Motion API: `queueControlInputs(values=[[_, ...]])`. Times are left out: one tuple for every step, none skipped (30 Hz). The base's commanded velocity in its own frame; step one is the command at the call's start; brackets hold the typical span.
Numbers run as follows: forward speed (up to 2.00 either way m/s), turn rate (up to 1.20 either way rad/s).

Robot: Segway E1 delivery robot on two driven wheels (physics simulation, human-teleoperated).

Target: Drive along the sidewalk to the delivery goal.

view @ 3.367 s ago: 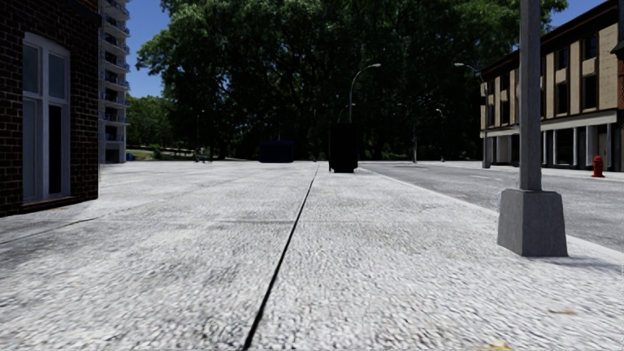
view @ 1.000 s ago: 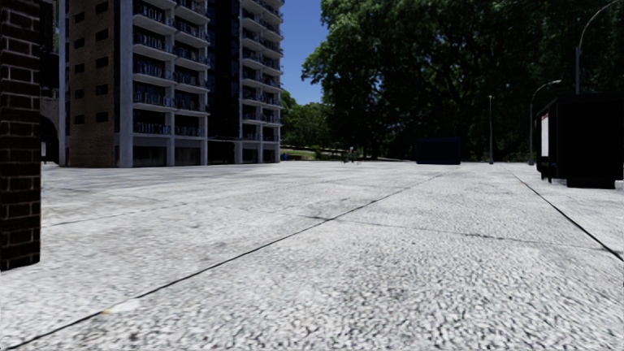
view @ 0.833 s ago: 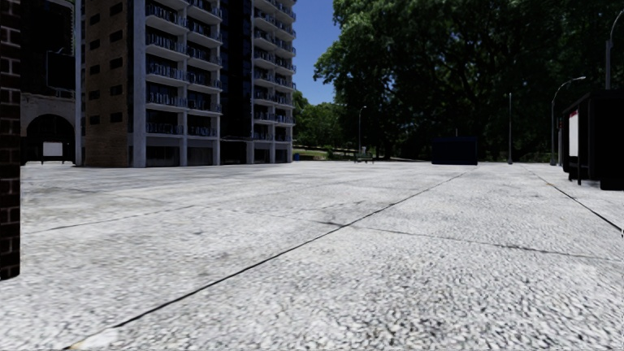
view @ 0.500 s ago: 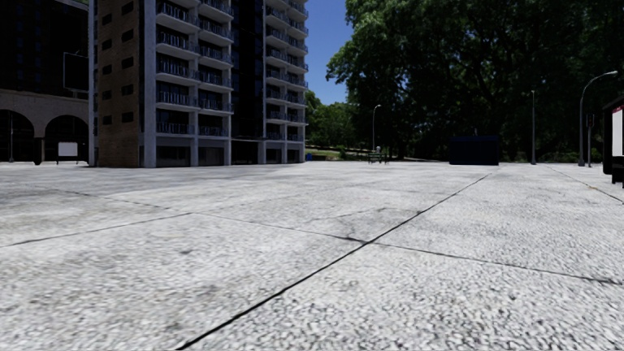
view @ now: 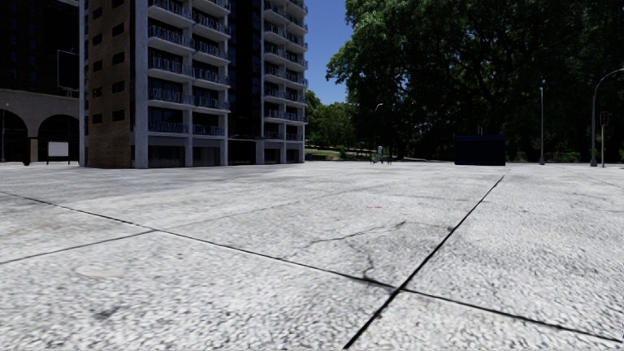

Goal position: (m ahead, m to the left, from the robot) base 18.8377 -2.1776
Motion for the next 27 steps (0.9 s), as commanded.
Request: queueControlInputs(values=[[2.0,0.0],[2.0,0.0],[2.0,0.0],[2.0,0.0],[2.0,0.0],[2.0,0.0],[2.0,0.0],[2.0,0.0],[2.0,0.0],[2.0,0.0],[2.0,0.0],[2.0,0.0],[2.0,0.0],[2.0,0.0],[2.0,0.0],[2.0,0.0],[2.0,0.0],[2.0,0.0],[2.0,0.0],[2.0,0.0],[2.0,0.0],[2.0,0.0],[2.0,0.0],[2.0,0.0],[2.0,0.0],[2.0,0.0],[2.0,0.0]])
